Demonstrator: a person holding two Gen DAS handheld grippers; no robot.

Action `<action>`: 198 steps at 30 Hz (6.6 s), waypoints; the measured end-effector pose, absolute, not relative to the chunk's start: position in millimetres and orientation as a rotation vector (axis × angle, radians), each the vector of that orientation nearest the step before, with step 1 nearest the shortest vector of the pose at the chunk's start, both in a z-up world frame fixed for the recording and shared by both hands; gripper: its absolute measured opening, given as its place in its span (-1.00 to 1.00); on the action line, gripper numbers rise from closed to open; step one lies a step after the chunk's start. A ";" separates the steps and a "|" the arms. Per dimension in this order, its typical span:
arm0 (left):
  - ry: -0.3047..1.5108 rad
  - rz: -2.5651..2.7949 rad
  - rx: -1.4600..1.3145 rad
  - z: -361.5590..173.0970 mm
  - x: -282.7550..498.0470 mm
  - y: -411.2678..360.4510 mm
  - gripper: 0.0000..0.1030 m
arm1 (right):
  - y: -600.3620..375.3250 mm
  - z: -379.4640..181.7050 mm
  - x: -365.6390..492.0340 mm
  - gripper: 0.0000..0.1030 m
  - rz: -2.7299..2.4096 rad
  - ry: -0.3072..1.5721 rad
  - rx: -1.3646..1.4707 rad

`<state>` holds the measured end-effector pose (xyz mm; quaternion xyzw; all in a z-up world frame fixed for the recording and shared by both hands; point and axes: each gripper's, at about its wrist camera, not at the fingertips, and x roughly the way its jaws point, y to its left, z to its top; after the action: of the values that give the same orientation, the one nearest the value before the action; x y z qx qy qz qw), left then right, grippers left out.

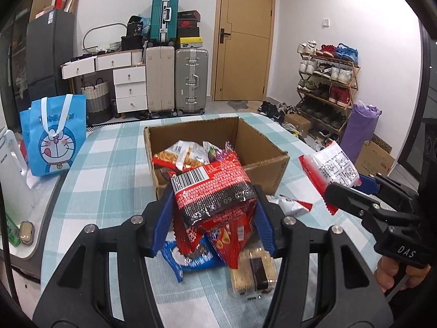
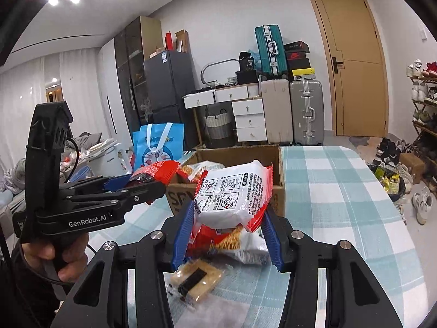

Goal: Organize snacks
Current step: 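Carry both bags into the cardboard box and open both grippers to release them, then withdraw both grippers from the box toward the remaining snacks, then grasp the blue Oreo pack with the left gripper while the right grasps the white chip bag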

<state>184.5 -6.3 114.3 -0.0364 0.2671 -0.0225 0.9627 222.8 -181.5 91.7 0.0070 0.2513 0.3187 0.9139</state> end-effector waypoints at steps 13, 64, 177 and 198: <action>0.524 0.001 -0.100 134.6 235.3 10.6 0.00 | -168.1 108.2 271.5 -0.05 0.656 0.543 0.049; 0.664 0.056 -0.031 57.4 377.8 36.3 0.01 | -105.4 50.8 372.6 0.13 0.600 0.701 -0.102; 0.928 -0.016 -0.034 -28.5 281.6 44.1 0.23 | -152.7 -15.8 325.1 0.99 0.555 0.993 0.026; 0.886 -0.031 -0.042 -19.3 265.5 50.2 -0.09 | -164.2 -5.7 318.7 0.41 0.578 0.943 0.034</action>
<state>265.5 50.2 -19.3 -0.0201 0.4284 -0.0148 0.9032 318.7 -164.2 -5.7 0.0161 0.4479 0.2745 0.8507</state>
